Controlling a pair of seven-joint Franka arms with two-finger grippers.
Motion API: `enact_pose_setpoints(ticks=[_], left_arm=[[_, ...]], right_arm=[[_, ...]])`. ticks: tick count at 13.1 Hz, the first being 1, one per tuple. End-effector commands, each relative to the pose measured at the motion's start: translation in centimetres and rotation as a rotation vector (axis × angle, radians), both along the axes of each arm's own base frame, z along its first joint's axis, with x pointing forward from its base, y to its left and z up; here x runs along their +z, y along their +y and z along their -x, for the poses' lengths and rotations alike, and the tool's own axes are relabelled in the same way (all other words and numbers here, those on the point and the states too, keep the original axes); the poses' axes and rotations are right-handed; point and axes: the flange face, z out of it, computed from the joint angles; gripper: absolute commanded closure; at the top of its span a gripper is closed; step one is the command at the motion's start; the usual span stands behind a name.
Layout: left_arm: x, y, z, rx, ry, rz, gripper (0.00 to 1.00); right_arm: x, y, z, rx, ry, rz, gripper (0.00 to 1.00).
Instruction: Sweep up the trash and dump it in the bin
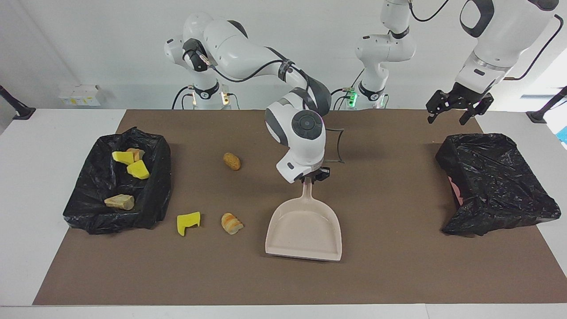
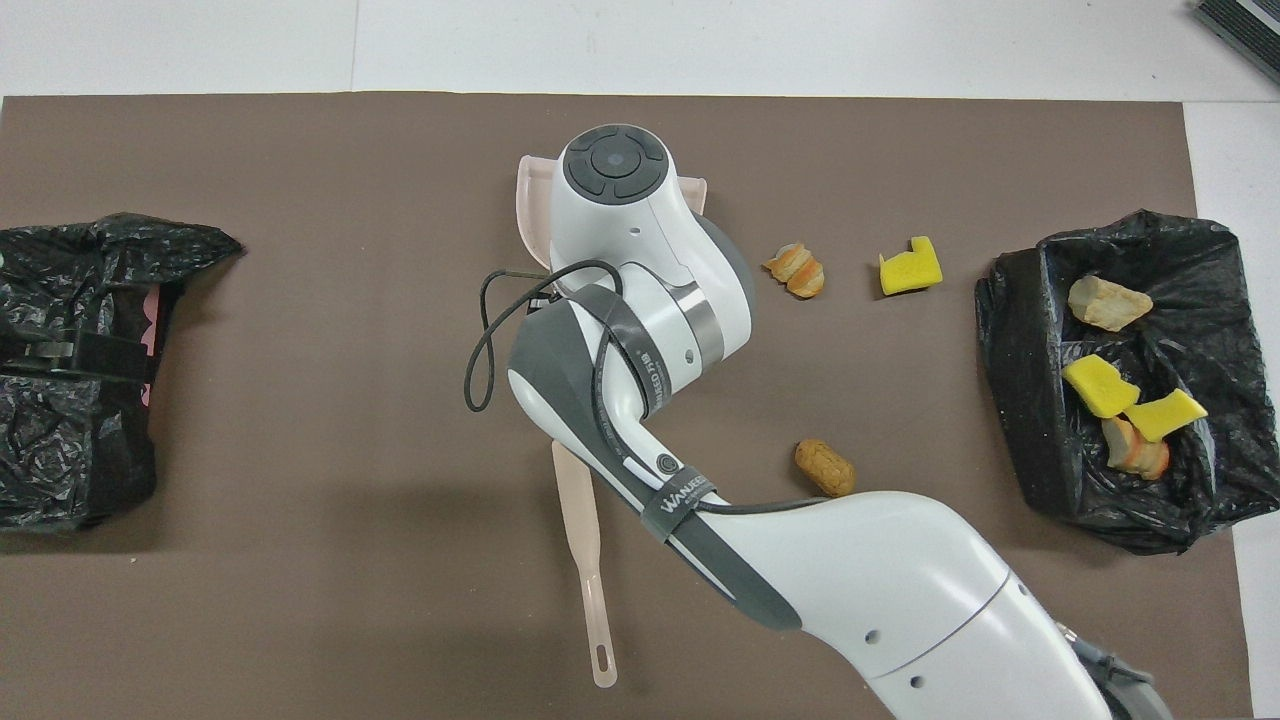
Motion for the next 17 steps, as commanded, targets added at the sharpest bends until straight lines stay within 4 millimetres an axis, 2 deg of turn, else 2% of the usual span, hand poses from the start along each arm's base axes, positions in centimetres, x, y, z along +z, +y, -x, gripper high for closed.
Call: enact_pose_setpoints(ticks=[1,2,3,7,8,9,10,13,14,16,17], left_arm=[[0.3,0.2,0.6,0.008,-0.003,-0.02,0.0],[0.3,0.4,0.6,0.011,-0.005,-0.02,0.0],[0.3,0.2,0.6,0.008,-0.005,-0.02,0.0],[0.3,0.2,0.6,0.008,-0.005,-0.02,0.0],[0.3,0.2,0.6,0.008,-0.005,-0.02,0.0],[0.3,0.2,0.6,0.008,-0.005,-0.02,0.0],[0.3,0.2,0.6,0.008,-0.005,-0.02,0.0],[0.3,0.3,0.6,0.01,-0.003,-0.02,0.0],[0.3,0.3,0.6,0.01,-0.005,-0.02,0.0],[0.3,0.2,0.6,0.008,-0.005,-0.02,0.0],[0.3,0.2,0.6,0.008,-0.005,-0.02,0.0]], right_arm=[[-0.9,0.5,-0.4,0.067,-0.007,-0.029,1.0],[-2.2,1.9,0.4,0.088,0.002,-0.023,1.0],[-2.4,2.6,0.9,0.099,-0.002,-0.015,1.0],[-2.4,3.0,0.7,0.091,-0.027,-0.026,1.0],[-2.5,2.8,0.6,0.088,-0.031,-0.021,0.96],[-2.5,2.7,0.7,0.087,-0.025,-0.014,0.86],[-1.6,2.5,0.7,0.086,-0.028,-0.015,0.76],[1.6,1.7,0.8,0.077,-0.045,-0.018,0.58],[2.0,1.4,0.9,0.076,-0.046,-0.009,0.53],[2.5,1.8,1.3,0.088,-0.054,-0.003,0.53],[3.5,1.7,1.6,0.091,-0.054,-0.004,0.51]])
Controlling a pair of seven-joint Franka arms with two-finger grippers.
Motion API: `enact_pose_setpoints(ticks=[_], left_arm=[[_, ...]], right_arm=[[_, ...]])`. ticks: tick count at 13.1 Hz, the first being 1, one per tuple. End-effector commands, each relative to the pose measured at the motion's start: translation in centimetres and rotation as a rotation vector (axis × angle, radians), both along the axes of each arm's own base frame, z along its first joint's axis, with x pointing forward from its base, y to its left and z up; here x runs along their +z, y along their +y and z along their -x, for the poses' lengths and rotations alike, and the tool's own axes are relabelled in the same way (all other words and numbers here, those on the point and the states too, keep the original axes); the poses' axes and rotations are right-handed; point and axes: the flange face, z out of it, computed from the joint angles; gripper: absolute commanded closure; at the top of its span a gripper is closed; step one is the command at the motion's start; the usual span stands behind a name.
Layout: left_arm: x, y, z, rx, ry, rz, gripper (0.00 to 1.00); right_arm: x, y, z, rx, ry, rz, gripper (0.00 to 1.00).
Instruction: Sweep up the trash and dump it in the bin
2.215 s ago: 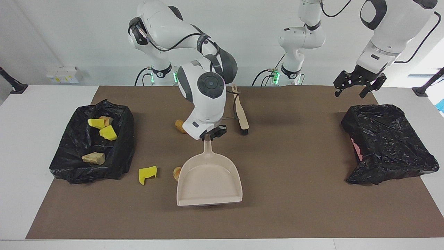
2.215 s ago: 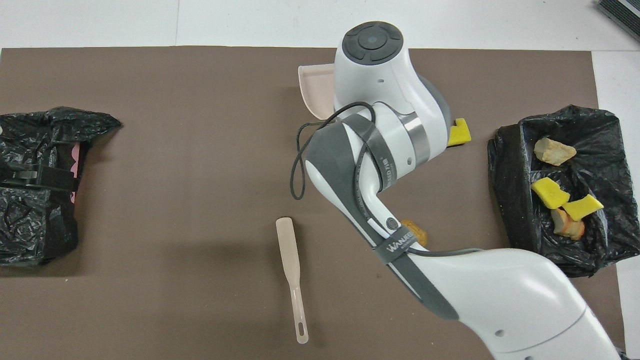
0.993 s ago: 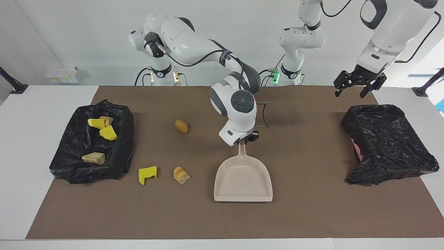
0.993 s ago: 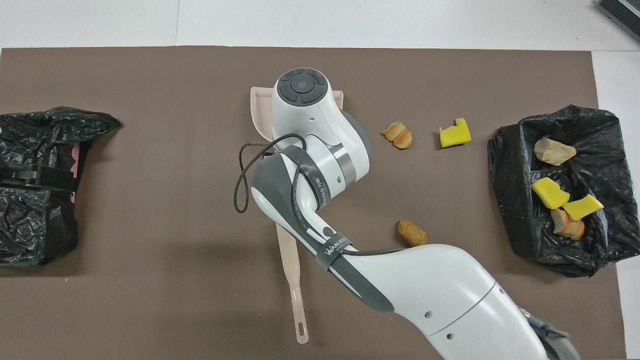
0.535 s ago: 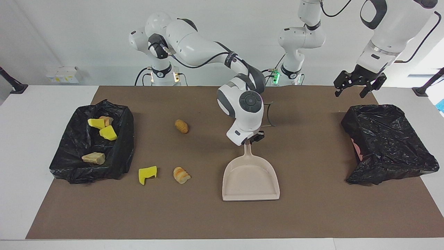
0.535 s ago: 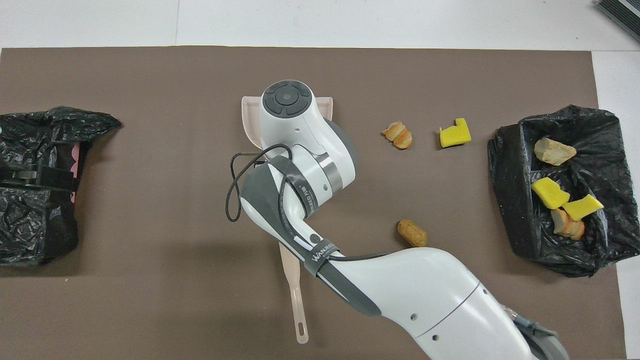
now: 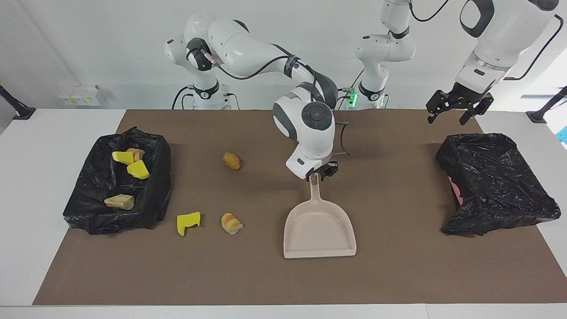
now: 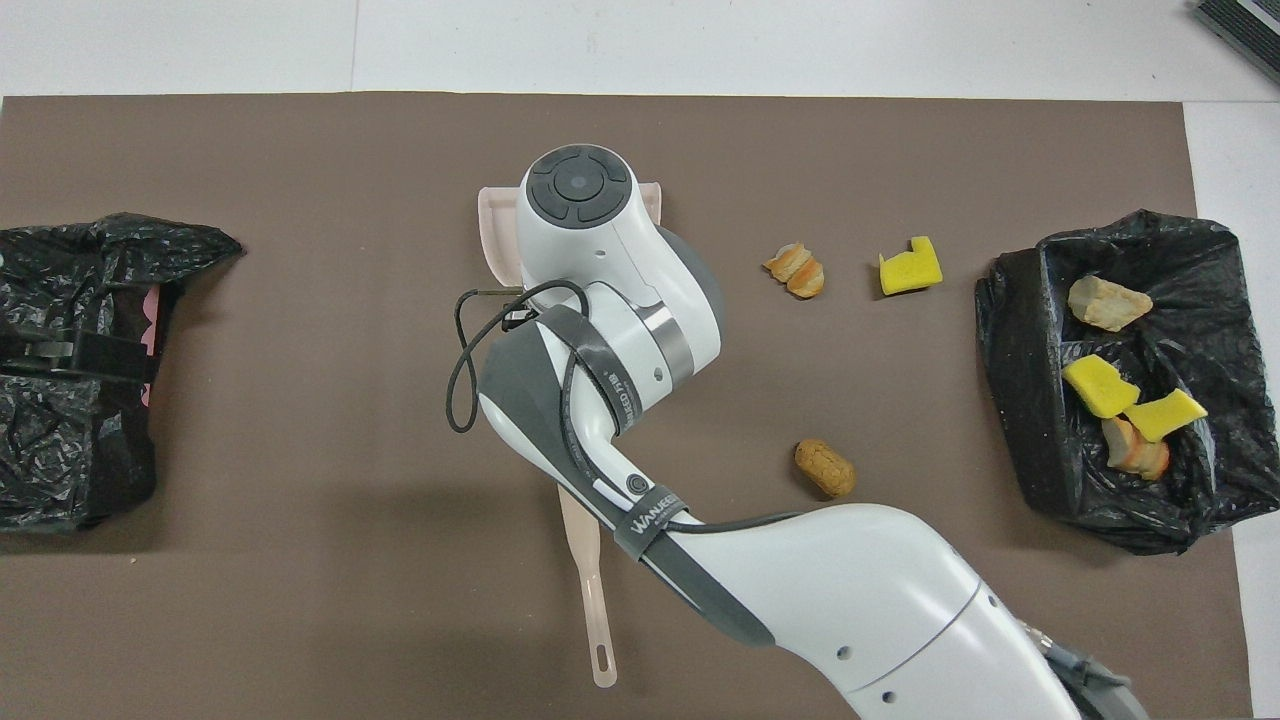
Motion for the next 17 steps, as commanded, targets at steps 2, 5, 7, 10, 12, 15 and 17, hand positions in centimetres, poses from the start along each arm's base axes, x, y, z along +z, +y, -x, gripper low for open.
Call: enact_pose_setpoints(ticks=[2,5,7,10,12,15,17], left_arm=[[0.3,0.2,0.6,0.008,-0.005,-0.02,0.0],[0.3,0.2,0.6,0.008,-0.005,-0.02,0.0],[0.3,0.3,0.6,0.016,-0.004,-0.02,0.0],[0.3,-0.7,0.6,-0.003,-0.006,-0.019,0.0],[0.4,-1.7,0.2,-0.023,-0.029,-0.019,0.0],[-0.4,-5.6,-1.0,-0.091,-0.036,-0.028,0.0],[-1.5,-7.7,-2.5,-0.115,-0.043,-0.023,0.0]], right_arm=[[3.9,-0.4,1.2,0.017,-0.012,-0.005,0.4],[6.6,-1.8,5.4,0.035,0.018,0.03,0.32],[7.9,-2.8,7.8,0.038,0.023,0.048,0.23],[9.7,-3.8,8.8,-0.008,0.015,0.069,0.0],[11.0,-3.7,9.4,-0.011,0.005,0.054,0.0],[9.8,-4.2,11.7,0.01,0.036,0.071,0.0],[7.7,-4.1,15.3,0.029,0.006,0.052,0.0]])
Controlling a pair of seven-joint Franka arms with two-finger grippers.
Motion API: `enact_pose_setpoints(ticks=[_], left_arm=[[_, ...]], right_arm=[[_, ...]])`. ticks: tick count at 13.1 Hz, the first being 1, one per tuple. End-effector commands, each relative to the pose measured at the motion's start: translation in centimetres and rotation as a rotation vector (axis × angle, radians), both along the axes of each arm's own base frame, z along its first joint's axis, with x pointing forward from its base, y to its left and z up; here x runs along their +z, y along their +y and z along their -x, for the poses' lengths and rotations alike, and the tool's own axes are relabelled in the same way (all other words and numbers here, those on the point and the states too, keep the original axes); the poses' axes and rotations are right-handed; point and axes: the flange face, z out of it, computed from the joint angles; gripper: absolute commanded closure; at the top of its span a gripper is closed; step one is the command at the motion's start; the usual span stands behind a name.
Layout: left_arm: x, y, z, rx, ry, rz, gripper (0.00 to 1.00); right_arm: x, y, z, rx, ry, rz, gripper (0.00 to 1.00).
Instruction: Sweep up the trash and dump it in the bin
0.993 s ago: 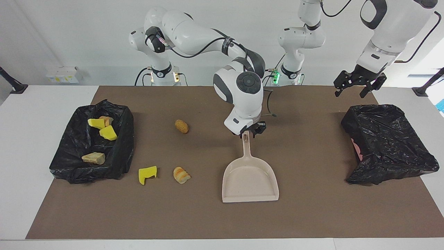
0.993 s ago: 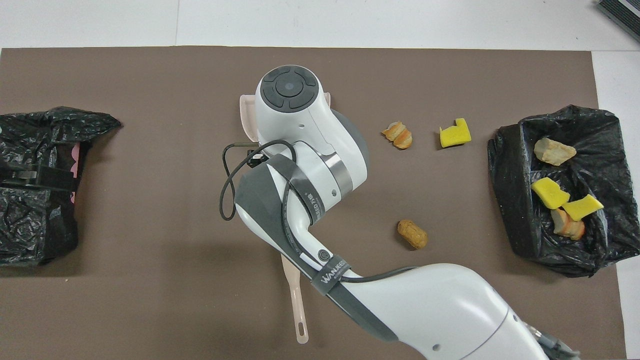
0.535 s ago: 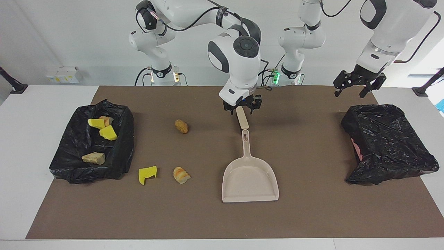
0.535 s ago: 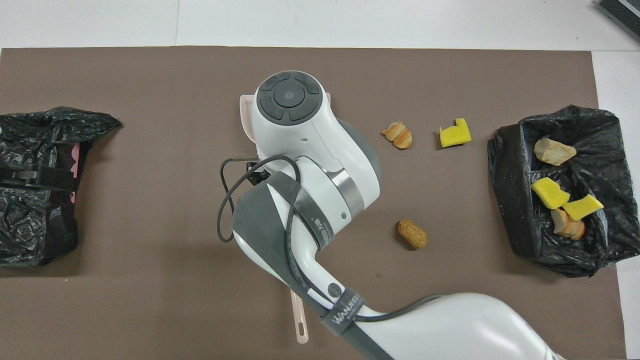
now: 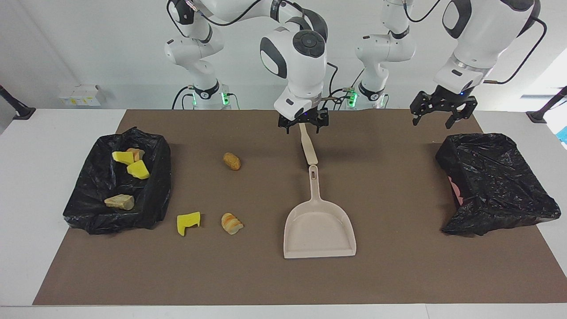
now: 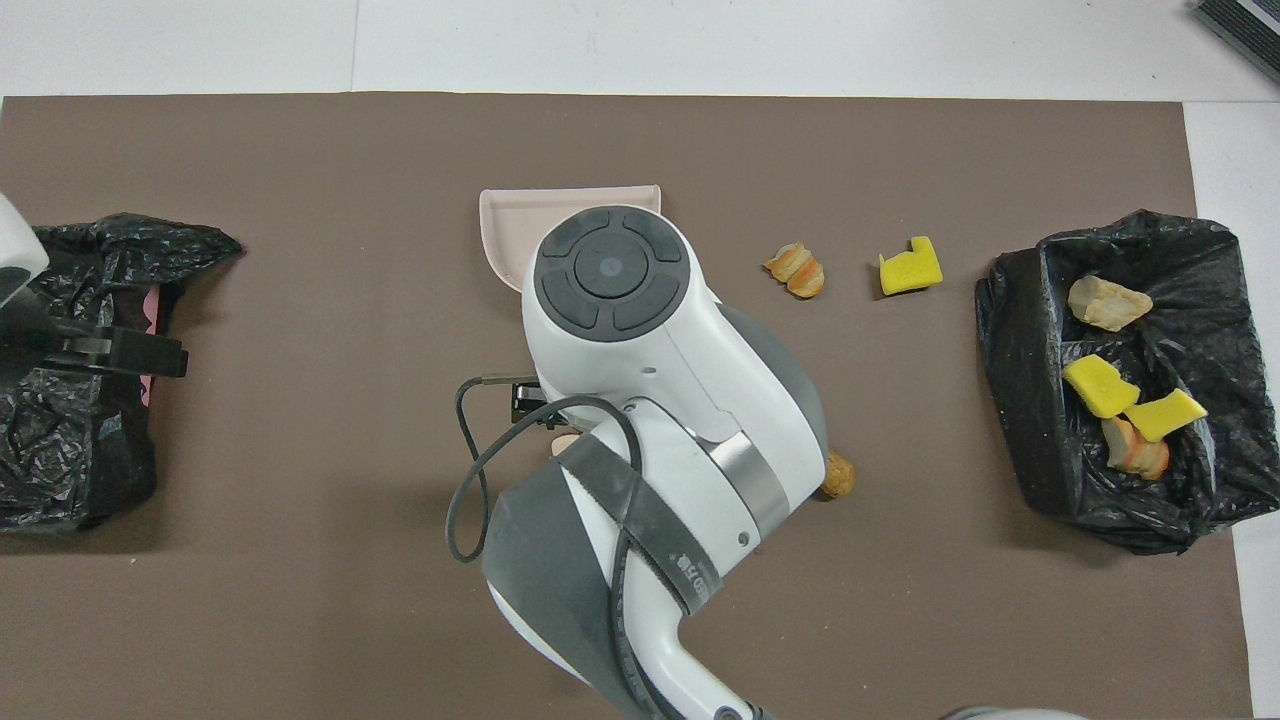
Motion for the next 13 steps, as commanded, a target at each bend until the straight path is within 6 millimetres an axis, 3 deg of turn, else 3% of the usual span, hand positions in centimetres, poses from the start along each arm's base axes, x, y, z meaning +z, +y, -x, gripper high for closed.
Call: enact_pose_setpoints(ticks=[1,3,5,6,7,10,11,13], left_arm=[[-1.2,-1.9,-2.4,0.01,-0.034,-0.005,0.0],[-2.5,-3.9,-3.7,0.012,-0.071,0.007,0.0],[-4.1,-6.2,-4.9,0.024,-0.103,0.029,0.0],[-5.1,-7.3,-6.0,0.045,-0.12,0.038,0.0],[-6.3,-9.6,-6.7,0.047,-0.116,0.044,0.0],[-9.5,-15.6,-7.2,0.044,-0.113,0.063,0.0],[-11.4,-18.0,-7.0,0.027,-0.104,0.062,0.0],[-14.4,-20.7,-7.3,0.021,-0.117,0.061,0.0]], right_arm=[[-3.0,-1.5,5.8,-0.012,-0.026,-0.048,0.0],[-5.5,-2.0,9.5,0.004,-0.027,-0.073,0.0],[-8.9,-0.2,12.8,0.05,0.014,-0.037,0.0],[-10.0,0.2,13.7,0.059,0.025,-0.024,0.0],[-10.7,0.8,14.8,0.062,0.024,-0.021,0.0],[-14.5,1.2,17.5,0.072,0.003,-0.029,0.0],[-14.9,1.3,17.7,0.065,-0.01,-0.038,0.0],[-15.6,1.7,18.3,0.06,0.0,-0.027,0.0]])
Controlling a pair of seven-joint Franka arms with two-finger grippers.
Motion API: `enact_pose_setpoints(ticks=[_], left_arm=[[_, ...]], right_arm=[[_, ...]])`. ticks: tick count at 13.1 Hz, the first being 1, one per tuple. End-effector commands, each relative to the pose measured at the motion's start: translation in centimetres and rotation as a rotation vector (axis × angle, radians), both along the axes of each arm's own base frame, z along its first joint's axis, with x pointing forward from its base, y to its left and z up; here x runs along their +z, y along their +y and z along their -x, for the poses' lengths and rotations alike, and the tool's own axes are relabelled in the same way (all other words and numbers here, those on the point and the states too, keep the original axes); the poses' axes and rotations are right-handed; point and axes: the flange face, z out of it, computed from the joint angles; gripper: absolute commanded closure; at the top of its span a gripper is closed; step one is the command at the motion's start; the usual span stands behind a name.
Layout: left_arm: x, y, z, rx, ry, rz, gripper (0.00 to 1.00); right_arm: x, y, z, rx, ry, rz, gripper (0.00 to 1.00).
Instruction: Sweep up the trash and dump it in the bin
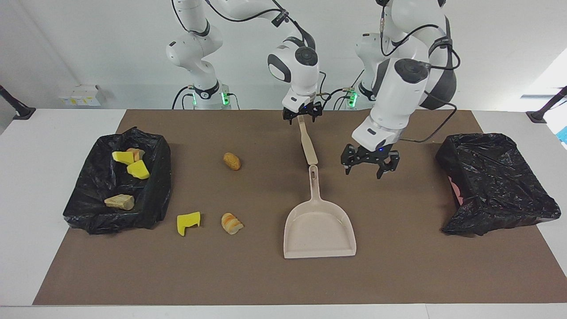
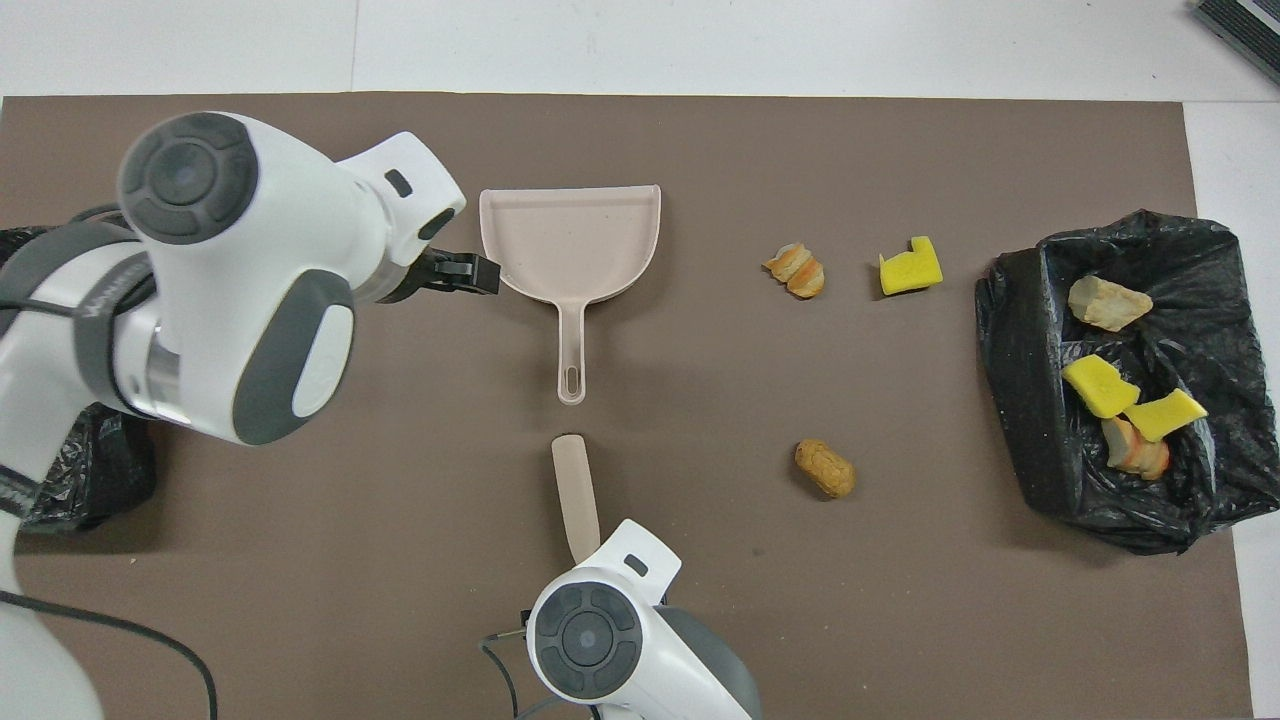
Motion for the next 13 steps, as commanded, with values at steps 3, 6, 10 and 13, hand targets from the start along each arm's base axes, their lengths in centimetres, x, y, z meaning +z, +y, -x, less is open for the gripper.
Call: enact_pose_setpoints(ticks=[3,6,10,13], left_arm=[[-5.0,-5.2,-0.4,0.012,-0.018,-0.013,0.0],[-7.3,-7.7,1.2,0.041,-0.007,-0.038,0.0],[-11.6,-11.3,3.1,0.071,0.04,-0.08,0.0],[-11.6,-11.0,3.1,0.085,0.07,-0.088,0.14]], right_arm=[[-0.9,-0.2,1.3,-0.055,0.015,0.004,0.12],[-1.0,-0.3,1.4,-0.058,0.022,0.013,0.55],[-0.4,0.1,1.3,-0.098,0.02,0.012,1.0],[0.9,-0.3,1.5,-0.19,0.024,0.028,1.0]])
